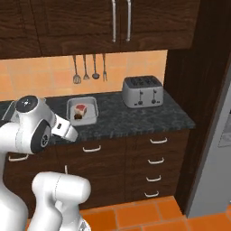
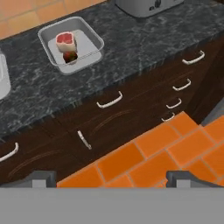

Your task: Place one bell pepper and one steak in each tupperware on the nearby counter, to pack two identical lunches.

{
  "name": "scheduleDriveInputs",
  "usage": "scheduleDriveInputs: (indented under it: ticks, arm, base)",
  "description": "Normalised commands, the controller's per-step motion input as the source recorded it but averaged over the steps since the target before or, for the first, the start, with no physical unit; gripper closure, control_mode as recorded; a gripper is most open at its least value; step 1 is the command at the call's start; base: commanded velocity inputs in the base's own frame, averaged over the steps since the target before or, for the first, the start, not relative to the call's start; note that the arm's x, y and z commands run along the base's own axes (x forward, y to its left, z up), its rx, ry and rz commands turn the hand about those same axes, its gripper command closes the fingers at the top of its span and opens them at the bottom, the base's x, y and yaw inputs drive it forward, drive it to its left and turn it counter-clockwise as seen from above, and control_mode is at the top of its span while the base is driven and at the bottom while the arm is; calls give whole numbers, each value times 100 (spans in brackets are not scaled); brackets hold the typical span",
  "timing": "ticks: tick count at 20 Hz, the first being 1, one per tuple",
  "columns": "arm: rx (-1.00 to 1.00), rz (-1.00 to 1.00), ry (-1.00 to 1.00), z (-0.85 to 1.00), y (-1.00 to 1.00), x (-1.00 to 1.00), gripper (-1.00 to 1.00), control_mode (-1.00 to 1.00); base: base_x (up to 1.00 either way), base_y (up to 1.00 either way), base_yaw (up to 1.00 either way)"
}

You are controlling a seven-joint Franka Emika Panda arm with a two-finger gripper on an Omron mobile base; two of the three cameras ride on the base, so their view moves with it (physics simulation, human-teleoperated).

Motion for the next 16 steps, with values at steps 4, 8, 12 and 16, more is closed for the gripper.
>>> scheduleDriveInputs:
  ticks: [4, 8, 12, 16]
  arm:
    - [0, 0, 0, 0, 0, 0, -100, 100]
    - [0, 0, 0, 0, 0, 0, -100, 100]
    - [0, 0, 0, 0, 0, 0, -100, 100]
    - [0, 0, 0, 0, 0, 0, -100, 100]
  base:
    - [0, -100, 0]
    - [0, -100, 0]
    - [-1, -100, 0]
    - [9, -100, 8]
